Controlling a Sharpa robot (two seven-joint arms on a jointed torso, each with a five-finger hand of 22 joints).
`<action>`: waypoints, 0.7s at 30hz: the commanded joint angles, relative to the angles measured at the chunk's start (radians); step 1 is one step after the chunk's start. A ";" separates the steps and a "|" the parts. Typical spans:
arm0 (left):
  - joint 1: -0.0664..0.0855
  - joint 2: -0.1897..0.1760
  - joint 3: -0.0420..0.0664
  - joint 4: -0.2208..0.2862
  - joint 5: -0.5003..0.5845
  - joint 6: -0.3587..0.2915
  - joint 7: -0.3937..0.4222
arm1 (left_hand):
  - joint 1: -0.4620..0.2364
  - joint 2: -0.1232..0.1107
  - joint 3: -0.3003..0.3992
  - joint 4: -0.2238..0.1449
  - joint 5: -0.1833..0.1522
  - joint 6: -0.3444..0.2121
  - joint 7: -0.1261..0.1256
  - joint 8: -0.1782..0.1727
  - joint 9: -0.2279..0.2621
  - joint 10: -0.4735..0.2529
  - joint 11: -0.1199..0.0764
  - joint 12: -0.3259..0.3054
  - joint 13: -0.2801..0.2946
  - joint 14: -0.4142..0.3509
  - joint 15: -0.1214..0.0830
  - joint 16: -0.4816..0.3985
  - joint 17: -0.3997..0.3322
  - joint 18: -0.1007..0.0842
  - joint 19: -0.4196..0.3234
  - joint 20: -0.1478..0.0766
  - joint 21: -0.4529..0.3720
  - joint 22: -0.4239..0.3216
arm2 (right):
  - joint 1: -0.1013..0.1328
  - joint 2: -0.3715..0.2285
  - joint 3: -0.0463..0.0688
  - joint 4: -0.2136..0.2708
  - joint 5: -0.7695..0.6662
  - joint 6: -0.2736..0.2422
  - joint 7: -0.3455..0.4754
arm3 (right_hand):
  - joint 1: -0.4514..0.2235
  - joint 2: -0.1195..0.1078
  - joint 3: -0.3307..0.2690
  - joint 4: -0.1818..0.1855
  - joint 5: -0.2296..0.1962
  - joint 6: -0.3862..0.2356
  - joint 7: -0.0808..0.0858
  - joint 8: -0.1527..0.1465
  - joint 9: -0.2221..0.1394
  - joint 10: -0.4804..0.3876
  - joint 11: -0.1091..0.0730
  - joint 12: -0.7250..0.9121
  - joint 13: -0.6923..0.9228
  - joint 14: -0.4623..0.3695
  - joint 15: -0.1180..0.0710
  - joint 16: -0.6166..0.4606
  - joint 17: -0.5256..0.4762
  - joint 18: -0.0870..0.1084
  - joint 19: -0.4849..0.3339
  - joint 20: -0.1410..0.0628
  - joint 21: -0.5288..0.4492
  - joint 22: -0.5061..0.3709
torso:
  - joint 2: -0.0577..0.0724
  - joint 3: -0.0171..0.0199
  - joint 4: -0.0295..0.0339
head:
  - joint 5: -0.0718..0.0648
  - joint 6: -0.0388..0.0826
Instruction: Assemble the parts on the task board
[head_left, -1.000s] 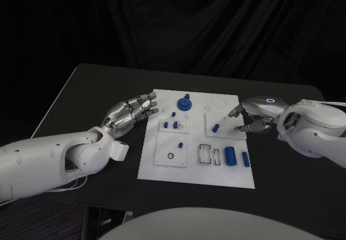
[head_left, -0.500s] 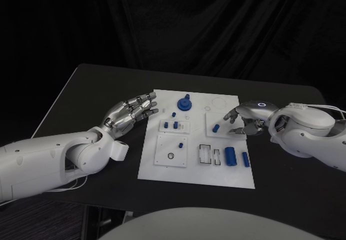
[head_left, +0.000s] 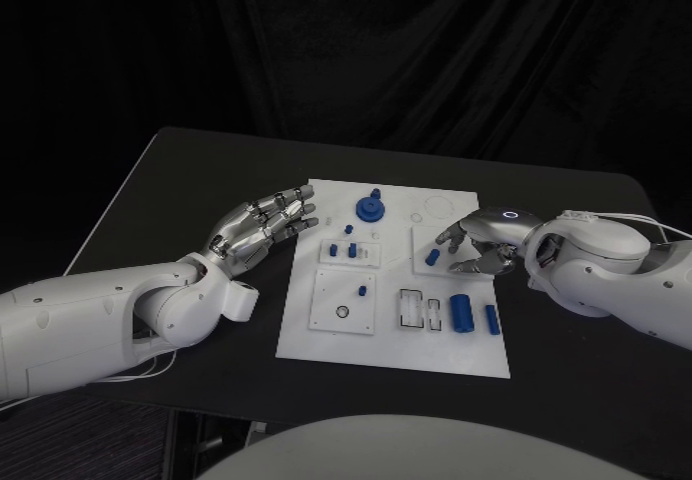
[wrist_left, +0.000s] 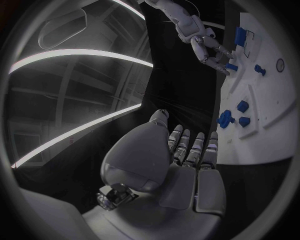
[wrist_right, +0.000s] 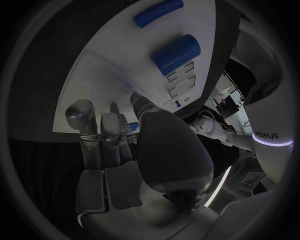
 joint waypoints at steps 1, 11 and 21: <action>-0.001 0.002 0.001 0.002 0.005 0.014 0.087 | 0.006 0.003 0.006 -0.002 0.006 -0.003 0.002 0.004 0.001 -0.002 0.001 -0.003 0.001 0.001 0.008 0.004 0.001 0.001 0.002 0.004 0.004 -0.001 | -0.005 0.006 0.000 -0.004 0.008 0.002 0.021 | 0.005 0.001 0.002 0.001 -0.007 0.035 0.000 0.002 0.000 0.018 0.002 -0.011 -0.002 0.006 0.004 0.004 0.001 -0.005 0.007 0.000 0.007 0.115 | 0.001 0.0007 0.0004 | -0.001 0.000; -0.002 0.001 0.001 0.001 0.005 0.015 0.083 | 0.006 0.003 0.008 -0.002 0.006 -0.002 0.002 0.004 0.001 -0.001 0.003 -0.001 0.001 0.001 0.009 0.006 0.001 0.000 0.002 0.004 0.004 0.000 | -0.012 0.032 0.001 -0.016 0.025 -0.016 0.043 | -0.008 0.004 0.007 0.023 -0.010 0.135 -0.010 0.035 0.012 0.077 -0.002 -0.019 0.002 0.015 0.004 0.019 0.019 -0.006 0.011 0.003 0.020 0.118 | 0.003 0.0006 -0.0001 | 0.001 0.000; -0.002 0.005 0.001 -0.001 0.005 0.018 0.078 | 0.008 0.004 0.012 -0.004 0.008 0.000 0.005 0.004 0.001 0.000 0.005 0.002 0.002 0.001 0.010 0.007 0.001 -0.002 0.003 0.004 0.004 0.000 | -0.013 0.051 0.001 -0.026 0.028 -0.030 0.055 | -0.003 0.002 0.017 0.029 -0.001 0.165 -0.020 0.047 0.022 0.110 -0.012 -0.004 0.012 0.013 -0.004 0.019 0.020 -0.005 0.008 -0.003 0.017 0.117 | 0.003 0.0014 -0.0002 | -0.003 0.000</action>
